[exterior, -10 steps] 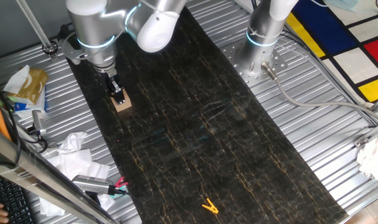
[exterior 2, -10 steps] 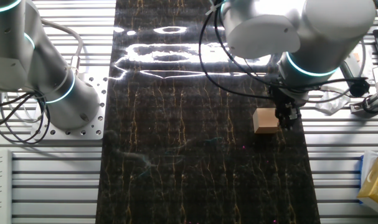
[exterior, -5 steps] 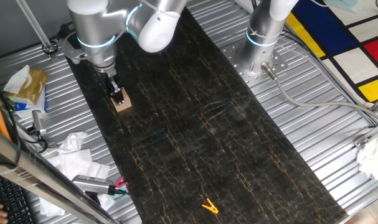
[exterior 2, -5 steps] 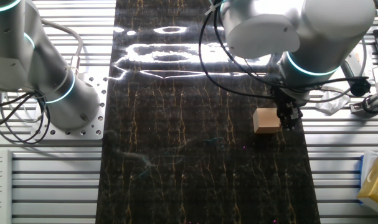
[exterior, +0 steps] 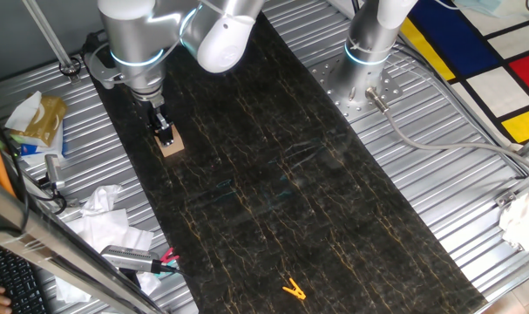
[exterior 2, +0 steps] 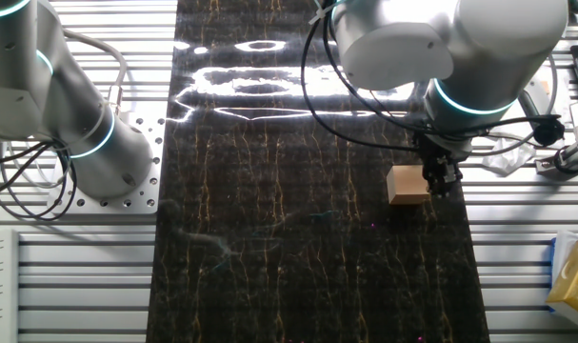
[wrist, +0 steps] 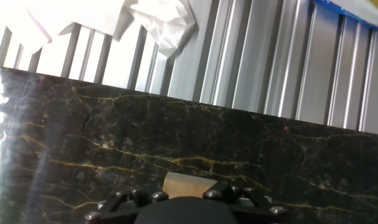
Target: Hold a small block with the gripper and sweep it from left to right on the table
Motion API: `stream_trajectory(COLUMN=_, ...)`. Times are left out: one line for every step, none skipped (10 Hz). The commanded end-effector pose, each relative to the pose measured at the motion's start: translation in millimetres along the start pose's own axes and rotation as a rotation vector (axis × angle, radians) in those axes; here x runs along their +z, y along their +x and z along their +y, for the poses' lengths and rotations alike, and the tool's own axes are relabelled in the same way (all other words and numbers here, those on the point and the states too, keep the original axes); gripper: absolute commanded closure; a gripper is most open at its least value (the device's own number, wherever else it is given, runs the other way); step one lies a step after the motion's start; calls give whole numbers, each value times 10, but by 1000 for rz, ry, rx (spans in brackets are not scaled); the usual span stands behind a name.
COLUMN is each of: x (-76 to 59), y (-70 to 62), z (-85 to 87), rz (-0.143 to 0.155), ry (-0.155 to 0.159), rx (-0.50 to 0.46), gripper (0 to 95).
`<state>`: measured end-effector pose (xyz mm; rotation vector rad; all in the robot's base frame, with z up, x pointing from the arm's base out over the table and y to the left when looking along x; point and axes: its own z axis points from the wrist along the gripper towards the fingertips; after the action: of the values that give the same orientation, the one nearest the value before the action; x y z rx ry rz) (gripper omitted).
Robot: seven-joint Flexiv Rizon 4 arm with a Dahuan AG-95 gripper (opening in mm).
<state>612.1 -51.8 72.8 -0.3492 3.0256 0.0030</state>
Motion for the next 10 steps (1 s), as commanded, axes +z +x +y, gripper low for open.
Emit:
stream_trajectory(x=-7, y=4, z=2, rz=-1, ry=-2, rx=-11, gripper=190)
stream_trajectory(x=-7, y=4, z=2, rz=-3, ry=-5, rx=-8, gripper=190)
stream_trajectory(x=-5, y=4, z=2, rz=-3, ry=-6, rx=-3, gripper=190)
stream_trajectory(x=0, y=5, z=2, rz=-3, ry=-8, rx=-2, gripper=190)
stream_trajectory(x=0, y=5, z=2, rz=-3, ry=-8, rx=-2, gripper=190)
stream_trajectory(x=0, y=5, z=2, rz=-3, ry=-8, rx=-2, gripper=190)
stream_trajectory(x=0, y=5, z=2, rz=-3, ry=-8, rx=-2, gripper=190)
stream_trajectory(x=0, y=5, z=2, rz=-3, ry=-8, rx=-2, gripper=190)
stream_trajectory(x=0, y=5, z=2, rz=-3, ry=-8, rx=-2, gripper=190)
stream_trajectory(x=0, y=5, z=2, rz=-3, ry=-8, rx=-2, gripper=190)
